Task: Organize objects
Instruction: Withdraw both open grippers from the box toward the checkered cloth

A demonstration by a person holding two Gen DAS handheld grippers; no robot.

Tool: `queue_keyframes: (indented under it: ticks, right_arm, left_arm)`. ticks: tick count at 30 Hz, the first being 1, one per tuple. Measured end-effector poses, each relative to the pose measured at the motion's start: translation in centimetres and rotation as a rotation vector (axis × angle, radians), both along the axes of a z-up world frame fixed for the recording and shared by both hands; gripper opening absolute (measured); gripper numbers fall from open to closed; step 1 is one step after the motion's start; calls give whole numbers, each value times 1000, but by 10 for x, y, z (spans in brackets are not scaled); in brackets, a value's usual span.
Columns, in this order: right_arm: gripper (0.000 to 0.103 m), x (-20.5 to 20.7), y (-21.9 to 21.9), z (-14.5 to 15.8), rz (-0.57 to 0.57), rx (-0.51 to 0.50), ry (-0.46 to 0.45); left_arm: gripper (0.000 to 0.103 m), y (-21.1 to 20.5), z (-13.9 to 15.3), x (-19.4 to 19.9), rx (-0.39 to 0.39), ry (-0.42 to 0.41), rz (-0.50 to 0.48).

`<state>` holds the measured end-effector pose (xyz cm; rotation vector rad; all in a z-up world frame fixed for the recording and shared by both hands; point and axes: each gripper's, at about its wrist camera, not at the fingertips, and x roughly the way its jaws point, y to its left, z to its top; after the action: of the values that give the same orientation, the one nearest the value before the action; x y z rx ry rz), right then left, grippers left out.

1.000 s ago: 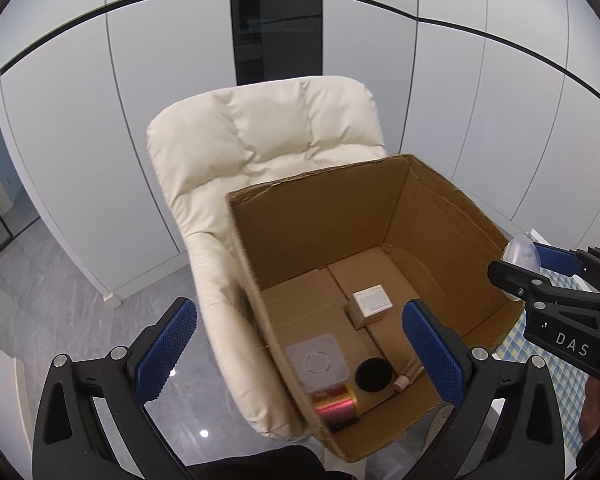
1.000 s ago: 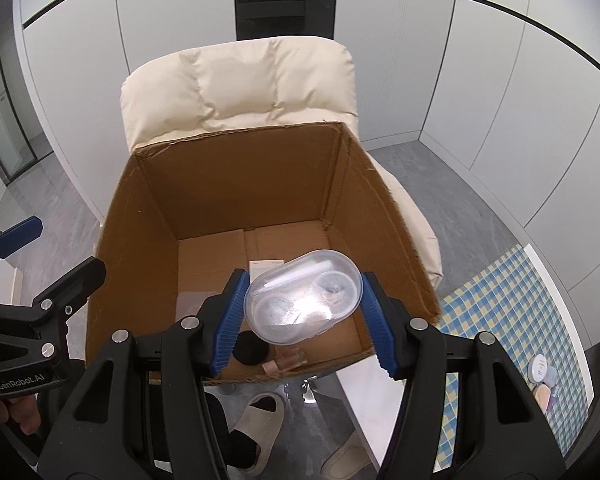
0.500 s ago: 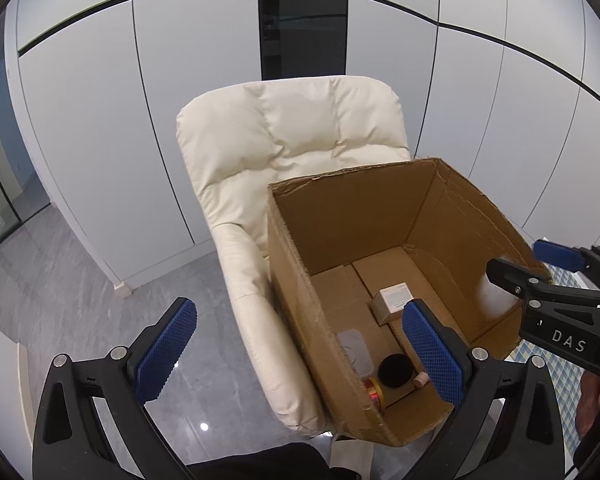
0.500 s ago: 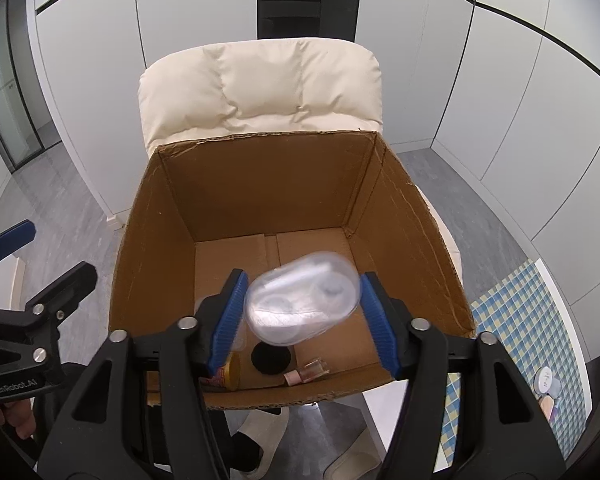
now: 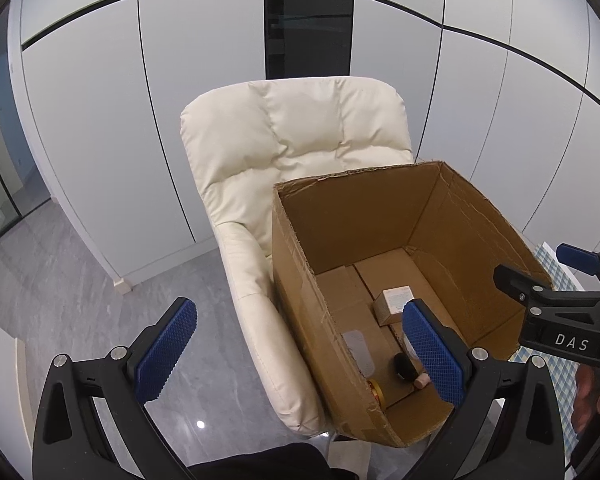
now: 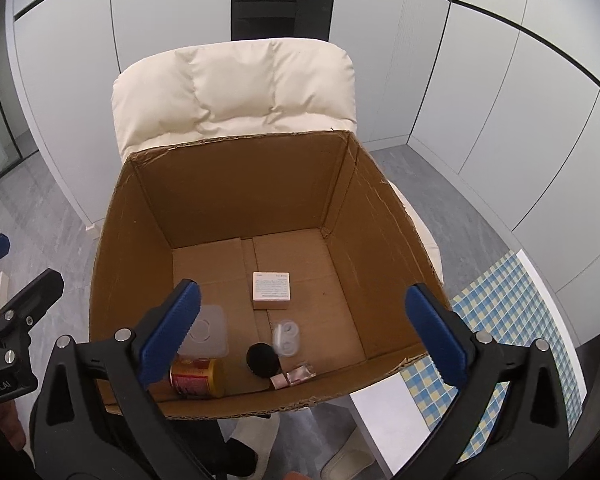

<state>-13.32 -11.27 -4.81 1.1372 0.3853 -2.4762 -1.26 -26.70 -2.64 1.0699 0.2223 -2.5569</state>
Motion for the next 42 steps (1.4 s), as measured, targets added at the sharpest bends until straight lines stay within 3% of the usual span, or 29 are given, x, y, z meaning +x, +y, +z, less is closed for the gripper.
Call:
queue_keyframes:
  ticks: [14,42]
  right_arm:
    - [103,-2,15,-1,-18,5,3]
    - [103,-16,95,-2,-148,7,3]
  left_arm:
    - [103,12,0,-10,6,-3,-23]
    - [103,78,-2,-49,11,-16,-143]
